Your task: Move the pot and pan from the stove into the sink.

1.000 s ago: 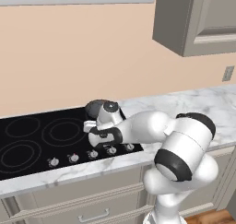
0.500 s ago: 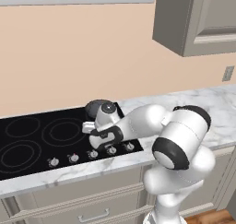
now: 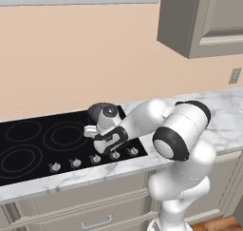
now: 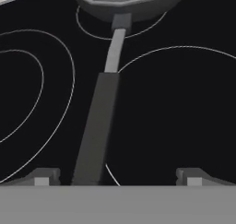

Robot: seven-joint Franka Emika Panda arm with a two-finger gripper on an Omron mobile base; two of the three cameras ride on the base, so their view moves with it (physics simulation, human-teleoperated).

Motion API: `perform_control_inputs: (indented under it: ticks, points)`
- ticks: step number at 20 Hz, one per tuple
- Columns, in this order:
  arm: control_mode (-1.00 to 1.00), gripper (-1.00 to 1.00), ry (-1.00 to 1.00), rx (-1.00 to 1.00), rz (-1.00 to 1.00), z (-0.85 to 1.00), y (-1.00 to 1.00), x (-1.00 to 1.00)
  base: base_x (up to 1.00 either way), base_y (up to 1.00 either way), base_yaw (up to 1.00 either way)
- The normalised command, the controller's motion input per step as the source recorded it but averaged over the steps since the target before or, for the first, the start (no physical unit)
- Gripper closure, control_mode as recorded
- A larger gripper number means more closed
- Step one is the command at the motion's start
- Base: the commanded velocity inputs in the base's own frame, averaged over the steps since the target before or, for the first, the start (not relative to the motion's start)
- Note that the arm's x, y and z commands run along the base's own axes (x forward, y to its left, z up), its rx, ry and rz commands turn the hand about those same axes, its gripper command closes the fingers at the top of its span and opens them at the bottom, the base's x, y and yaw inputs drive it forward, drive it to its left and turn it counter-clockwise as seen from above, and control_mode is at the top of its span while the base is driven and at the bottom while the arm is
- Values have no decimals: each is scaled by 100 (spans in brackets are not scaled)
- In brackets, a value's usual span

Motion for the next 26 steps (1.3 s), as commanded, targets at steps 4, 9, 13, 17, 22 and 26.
perform_control_inputs:
  ticks: [4, 9, 13, 17, 22, 26]
  points:
    - [-100, -100, 0, -1, -4, -7, 35, 21, 0, 0, 0]
    - [-100, -100, 0, -1, -1, -3, 12, 8, 0, 0, 0]
    - [-100, -100, 0, -1, 0, -6, 11, 8, 0, 0, 0]
    - [-100, -100, 0, -3, 0, -21, 8, 8, 0, 0, 0]
    - [-100, -100, 0, -2, 0, -31, 0, 4, 0, 0, 0]
    - [-100, 100, 1, 0, 0, -11, 0, 0, 0, 0, 0]
